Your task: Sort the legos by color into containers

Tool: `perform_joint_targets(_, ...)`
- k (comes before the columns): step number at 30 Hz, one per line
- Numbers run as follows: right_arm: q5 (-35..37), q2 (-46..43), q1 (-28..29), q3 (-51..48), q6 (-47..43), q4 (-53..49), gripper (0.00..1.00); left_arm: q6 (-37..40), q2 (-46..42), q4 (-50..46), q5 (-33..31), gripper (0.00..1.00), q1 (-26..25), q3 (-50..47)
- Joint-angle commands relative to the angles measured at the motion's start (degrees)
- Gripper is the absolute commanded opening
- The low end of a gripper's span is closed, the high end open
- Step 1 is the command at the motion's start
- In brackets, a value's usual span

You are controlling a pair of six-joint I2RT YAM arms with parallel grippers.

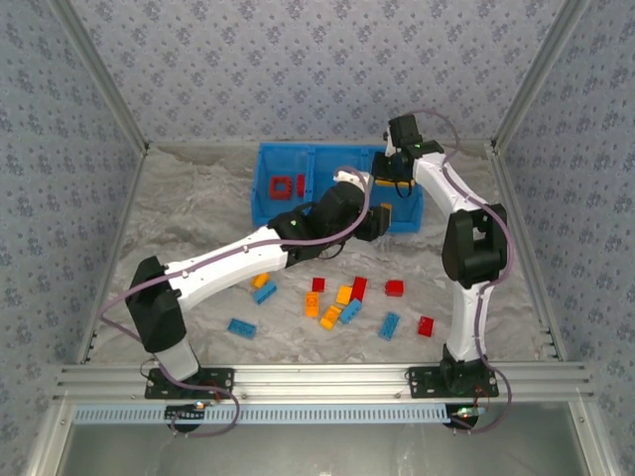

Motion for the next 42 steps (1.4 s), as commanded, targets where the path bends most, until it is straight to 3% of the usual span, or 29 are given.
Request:
perform_joint_targets(1, -2.7, 3.7, -1.0, 5.3, -2.6, -3.7, 0.21, 1.7, 0.9, 1.9, -0.2, 0.61, 0.0, 2.8)
perform_joint_targets(22, -0.6, 18.9, -2.4, 21.1, -5.0, -9.8, 0.25, 0.6, -1.3, 2.6, -1.1, 0.61, 0.6, -1.1)
perform_joint_targets(34, -0.2, 17.9, -2.1, 21.4, -5.0, -10.5, 0.38, 3.6, 2.4, -0.5, -3.9, 0.61, -2.5, 5.2)
perform_joint_targets(42, 4.8, 6.8, -1.0, 18.3, -3.3, -10.3, 0.37, 2.9, -0.4, -3.0, -7.4, 0.61, -2.8, 3.5)
